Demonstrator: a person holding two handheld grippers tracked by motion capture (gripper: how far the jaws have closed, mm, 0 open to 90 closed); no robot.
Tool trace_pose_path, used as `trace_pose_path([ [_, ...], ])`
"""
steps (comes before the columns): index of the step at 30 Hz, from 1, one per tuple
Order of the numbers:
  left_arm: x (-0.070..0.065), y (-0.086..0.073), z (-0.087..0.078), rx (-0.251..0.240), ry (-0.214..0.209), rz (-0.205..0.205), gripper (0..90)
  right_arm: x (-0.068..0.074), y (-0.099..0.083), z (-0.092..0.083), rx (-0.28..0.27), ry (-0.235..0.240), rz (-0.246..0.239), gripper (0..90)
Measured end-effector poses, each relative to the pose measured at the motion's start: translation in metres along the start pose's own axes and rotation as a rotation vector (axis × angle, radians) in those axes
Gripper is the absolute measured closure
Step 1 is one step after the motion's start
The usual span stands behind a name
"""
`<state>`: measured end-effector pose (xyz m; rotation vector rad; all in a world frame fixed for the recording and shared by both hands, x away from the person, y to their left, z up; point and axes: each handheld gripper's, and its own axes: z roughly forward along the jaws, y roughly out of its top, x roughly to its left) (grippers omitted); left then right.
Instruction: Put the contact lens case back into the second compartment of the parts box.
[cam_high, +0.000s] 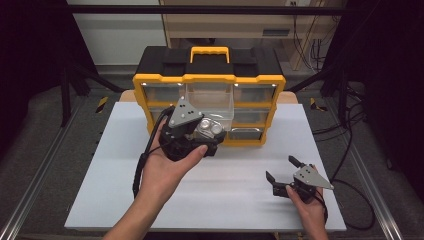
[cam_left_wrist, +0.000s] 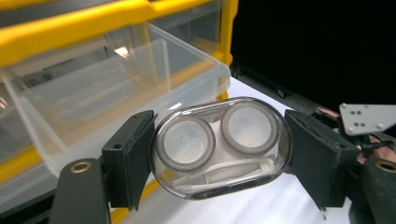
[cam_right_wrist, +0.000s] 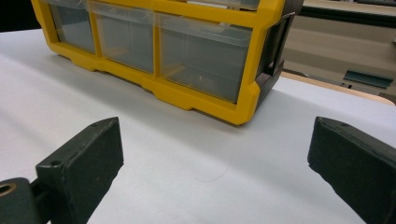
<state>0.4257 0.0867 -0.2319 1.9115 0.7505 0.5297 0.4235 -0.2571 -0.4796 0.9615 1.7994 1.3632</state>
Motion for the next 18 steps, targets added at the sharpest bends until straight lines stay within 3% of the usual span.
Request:
trace_pose_path([
  [18,0.027,0.025,0.000,-0.020,0.089,-0.002,26.6,-0.001,0.001,-0.002,-0.004,-0.004,0.002,3.7],
])
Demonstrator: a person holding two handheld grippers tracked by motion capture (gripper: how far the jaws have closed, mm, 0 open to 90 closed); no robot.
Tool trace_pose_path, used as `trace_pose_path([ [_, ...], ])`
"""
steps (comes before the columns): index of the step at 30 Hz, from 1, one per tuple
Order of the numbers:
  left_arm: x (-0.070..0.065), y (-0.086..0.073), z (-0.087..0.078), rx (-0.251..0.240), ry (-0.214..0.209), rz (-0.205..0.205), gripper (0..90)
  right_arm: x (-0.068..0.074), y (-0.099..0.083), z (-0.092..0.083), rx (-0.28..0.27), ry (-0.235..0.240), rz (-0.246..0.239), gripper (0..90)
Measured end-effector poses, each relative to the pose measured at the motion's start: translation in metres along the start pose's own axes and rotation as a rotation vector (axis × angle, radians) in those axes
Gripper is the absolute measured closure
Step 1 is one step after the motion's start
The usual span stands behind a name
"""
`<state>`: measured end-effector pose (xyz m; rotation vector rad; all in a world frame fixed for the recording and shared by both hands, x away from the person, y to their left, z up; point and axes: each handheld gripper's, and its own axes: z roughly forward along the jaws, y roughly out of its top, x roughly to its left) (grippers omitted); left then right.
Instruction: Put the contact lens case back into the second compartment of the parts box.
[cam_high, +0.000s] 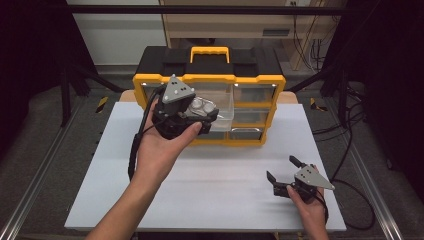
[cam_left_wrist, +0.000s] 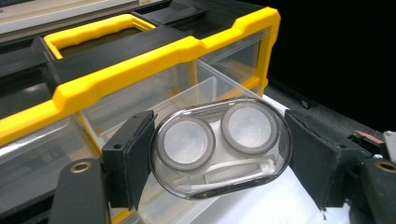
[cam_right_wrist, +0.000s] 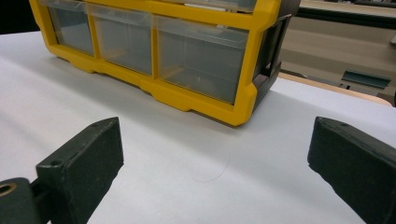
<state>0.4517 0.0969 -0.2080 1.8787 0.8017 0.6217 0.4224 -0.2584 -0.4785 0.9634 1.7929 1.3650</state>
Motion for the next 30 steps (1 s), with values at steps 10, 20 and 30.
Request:
trace_pose_path([
  [10,0.012,0.005,0.002,0.004,0.017,-0.034,26.7,0.001,0.000,0.001,0.000,0.001,-0.003,3.7],
  [20,0.012,0.013,0.010,0.011,0.028,-0.029,26.7,0.001,0.000,0.000,0.001,0.002,0.000,3.7],
  [30,0.015,0.015,0.018,0.016,0.036,-0.030,26.7,0.001,0.000,0.000,-0.001,0.001,0.001,3.8],
])
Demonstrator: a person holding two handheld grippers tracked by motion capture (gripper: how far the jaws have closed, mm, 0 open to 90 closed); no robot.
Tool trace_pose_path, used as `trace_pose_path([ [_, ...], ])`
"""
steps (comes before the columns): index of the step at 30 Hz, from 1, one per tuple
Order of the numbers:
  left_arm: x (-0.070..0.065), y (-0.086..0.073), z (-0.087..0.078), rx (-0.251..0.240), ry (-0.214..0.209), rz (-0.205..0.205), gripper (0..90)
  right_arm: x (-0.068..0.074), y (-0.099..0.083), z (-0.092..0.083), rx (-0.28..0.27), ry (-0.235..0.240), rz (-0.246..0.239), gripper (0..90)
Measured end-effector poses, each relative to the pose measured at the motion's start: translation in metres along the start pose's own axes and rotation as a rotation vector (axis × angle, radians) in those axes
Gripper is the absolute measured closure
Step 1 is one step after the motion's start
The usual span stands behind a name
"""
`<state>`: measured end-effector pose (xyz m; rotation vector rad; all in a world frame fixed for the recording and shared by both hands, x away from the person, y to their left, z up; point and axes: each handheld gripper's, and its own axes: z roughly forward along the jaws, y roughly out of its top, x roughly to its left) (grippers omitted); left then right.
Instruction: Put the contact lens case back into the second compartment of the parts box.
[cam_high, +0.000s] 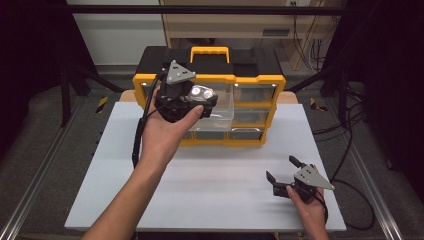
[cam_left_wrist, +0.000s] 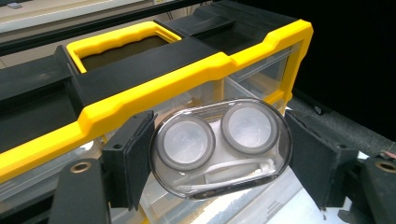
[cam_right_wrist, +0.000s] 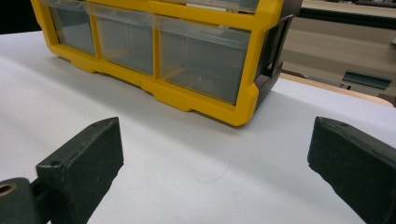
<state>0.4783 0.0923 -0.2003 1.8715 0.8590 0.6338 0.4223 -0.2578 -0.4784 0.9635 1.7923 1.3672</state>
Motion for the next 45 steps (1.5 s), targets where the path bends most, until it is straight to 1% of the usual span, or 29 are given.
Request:
trace_pose_path([
  [9,0.004,0.000,0.003,0.003,0.012,-0.007,26.7,0.000,0.001,0.000,-0.005,0.005,0.005,3.6],
  [17,0.007,-0.001,0.008,0.007,0.014,-0.012,26.6,0.000,0.001,0.000,-0.005,0.011,0.012,3.4],
  [21,0.006,-0.001,0.011,0.005,0.018,-0.022,26.6,0.000,0.001,0.000,-0.003,0.011,0.012,3.4],
  [25,0.005,0.000,0.014,0.015,0.022,-0.017,26.6,0.000,0.001,0.000,-0.004,0.011,0.011,3.4],
  [31,0.002,0.001,0.018,0.019,0.020,-0.022,26.6,0.000,0.001,0.000,-0.003,0.012,0.012,3.4],
  [37,-0.006,0.003,0.021,0.022,0.007,-0.006,26.6,0.000,0.001,0.000,-0.005,0.012,0.012,3.4],
  [40,-0.009,0.004,0.023,0.022,-0.008,0.003,26.5,0.000,0.001,0.000,-0.004,0.013,0.012,3.4],
  [42,-0.011,0.005,0.024,0.027,-0.018,0.022,25.9,0.000,0.001,0.000,-0.004,0.014,0.011,3.4],
  [43,-0.011,0.005,0.024,0.016,-0.012,0.035,22.1,0.000,0.001,0.000,-0.004,0.015,0.011,3.4],
  [45,-0.014,0.005,0.024,0.005,-0.010,0.051,13.5,0.000,0.001,0.000,-0.003,0.015,0.011,3.3],
])
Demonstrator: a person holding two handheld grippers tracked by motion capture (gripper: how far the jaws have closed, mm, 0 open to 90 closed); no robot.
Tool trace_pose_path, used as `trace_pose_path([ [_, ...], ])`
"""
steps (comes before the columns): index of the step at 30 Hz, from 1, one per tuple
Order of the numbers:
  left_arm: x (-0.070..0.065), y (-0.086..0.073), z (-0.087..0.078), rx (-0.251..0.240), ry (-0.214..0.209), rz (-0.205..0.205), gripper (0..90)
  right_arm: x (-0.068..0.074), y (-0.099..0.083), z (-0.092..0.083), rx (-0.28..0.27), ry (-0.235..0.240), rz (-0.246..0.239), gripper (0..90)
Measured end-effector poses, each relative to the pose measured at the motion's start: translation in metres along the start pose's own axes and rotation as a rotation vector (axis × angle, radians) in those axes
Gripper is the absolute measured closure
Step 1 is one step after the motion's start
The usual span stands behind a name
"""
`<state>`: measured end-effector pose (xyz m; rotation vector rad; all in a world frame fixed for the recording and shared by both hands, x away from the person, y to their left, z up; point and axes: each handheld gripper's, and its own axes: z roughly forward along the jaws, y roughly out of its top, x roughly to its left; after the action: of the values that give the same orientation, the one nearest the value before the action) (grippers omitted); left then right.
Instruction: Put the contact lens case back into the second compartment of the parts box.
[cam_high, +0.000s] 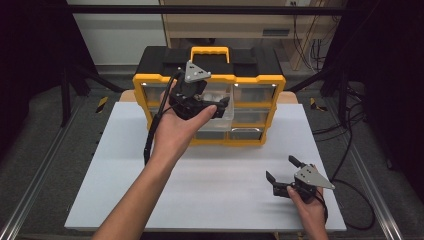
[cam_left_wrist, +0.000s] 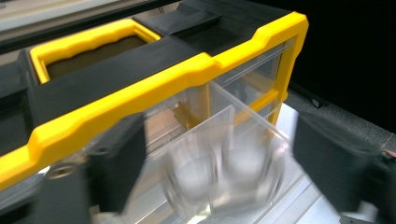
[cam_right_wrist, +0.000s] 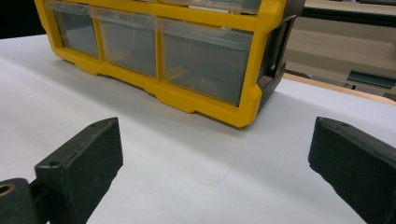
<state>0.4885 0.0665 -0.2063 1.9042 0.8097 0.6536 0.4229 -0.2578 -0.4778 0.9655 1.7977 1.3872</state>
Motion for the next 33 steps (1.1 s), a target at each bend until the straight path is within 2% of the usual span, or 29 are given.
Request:
trace_pose_path([
  [3,-0.003,0.001,-0.002,-0.020,0.012,-0.004,9.0,0.000,0.000,0.000,0.000,0.000,0.000,3.3],
  [8,-0.004,0.002,-0.006,-0.048,0.014,0.000,6.7,0.000,0.000,0.000,0.000,0.002,0.000,3.3],
  [12,-0.003,0.001,-0.009,-0.090,0.021,-0.001,5.0,0.000,0.000,0.000,0.001,0.001,0.003,3.3],
  [20,0.007,-0.005,-0.015,-0.145,0.026,-0.014,4.3,0.000,0.000,0.000,0.000,0.001,0.003,3.3],
  [23,0.011,-0.009,-0.021,-0.190,0.032,-0.003,4.3,0.000,0.000,0.000,0.000,0.001,0.004,3.2],
  [28,0.019,-0.014,-0.028,-0.240,0.028,-0.021,4.0,0.000,0.000,0.000,0.000,0.002,0.001,3.2],
  [33,0.027,-0.019,-0.034,-0.256,0.029,-0.028,3.5,0.001,0.000,0.001,0.004,0.002,-0.003,3.2],
])
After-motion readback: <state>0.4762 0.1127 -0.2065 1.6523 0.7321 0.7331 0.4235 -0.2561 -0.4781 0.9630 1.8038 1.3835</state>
